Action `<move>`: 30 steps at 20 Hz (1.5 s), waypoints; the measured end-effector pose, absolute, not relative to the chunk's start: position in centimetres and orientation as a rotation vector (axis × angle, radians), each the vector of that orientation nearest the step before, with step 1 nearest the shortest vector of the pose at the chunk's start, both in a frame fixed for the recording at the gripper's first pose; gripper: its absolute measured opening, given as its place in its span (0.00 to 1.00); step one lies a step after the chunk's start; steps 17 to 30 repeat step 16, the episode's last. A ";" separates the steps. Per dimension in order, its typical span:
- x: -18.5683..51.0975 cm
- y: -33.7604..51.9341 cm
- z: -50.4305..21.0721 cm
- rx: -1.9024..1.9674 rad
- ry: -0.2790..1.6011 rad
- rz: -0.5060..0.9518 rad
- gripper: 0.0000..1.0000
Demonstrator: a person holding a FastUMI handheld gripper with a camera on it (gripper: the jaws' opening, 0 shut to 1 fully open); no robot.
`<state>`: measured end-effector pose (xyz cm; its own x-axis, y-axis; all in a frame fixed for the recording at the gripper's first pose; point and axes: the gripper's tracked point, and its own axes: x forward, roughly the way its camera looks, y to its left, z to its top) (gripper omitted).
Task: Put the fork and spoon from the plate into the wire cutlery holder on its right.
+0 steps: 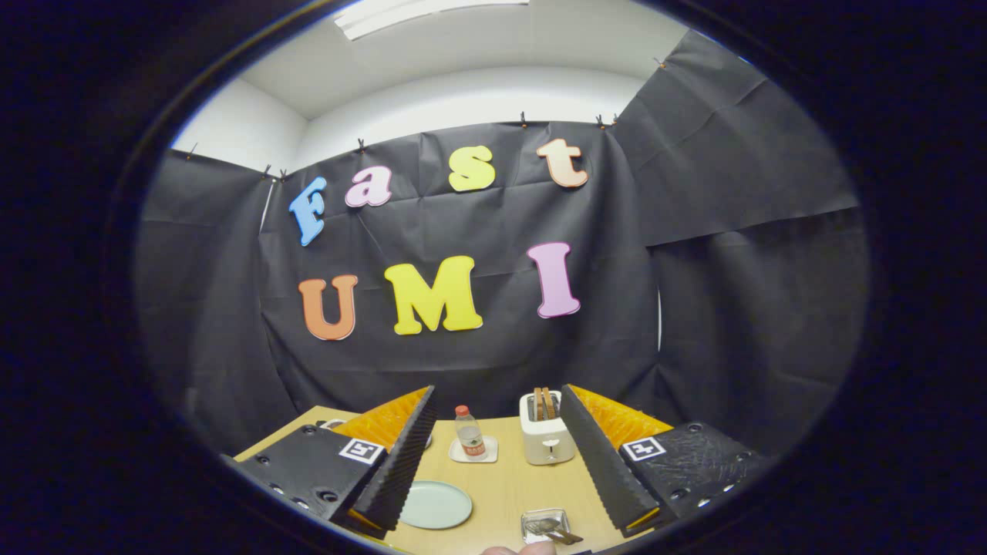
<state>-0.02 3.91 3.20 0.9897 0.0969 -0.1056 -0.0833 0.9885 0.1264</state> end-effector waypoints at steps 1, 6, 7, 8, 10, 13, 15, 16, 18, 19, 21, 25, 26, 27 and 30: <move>0.0 4.0 3.2 0.118 0.109 0.093 0.96; -0.1 4.6 3.2 0.112 0.110 0.102 0.96; -0.1 4.7 3.1 0.112 0.113 0.105 0.96; -0.1 4.7 3.1 0.111 0.116 0.105 0.96; -0.1 4.6 3.1 0.112 0.120 0.102 0.96; -0.1 4.4 3.1 0.114 0.120 0.098 0.96; 0.0 4.4 3.3 0.116 0.119 0.097 0.96; -0.1 4.4 3.3 0.116 0.119 0.098 0.96; -0.1 4.4 3.3 0.116 0.119 0.098 0.96; -0.1 4.4 3.3 0.116 0.119 0.098 0.96; -0.1 4.4 3.3 0.116 0.119 0.098 0.96; -0.1 4.4 3.3 0.116 0.119 0.098 0.96; -0.1 4.4 3.3 0.116 0.119 0.098 0.96; -0.1 4.4 3.3 0.116 0.119 0.098 0.96; -0.1 4.4 3.3 0.116 0.119 0.098 0.96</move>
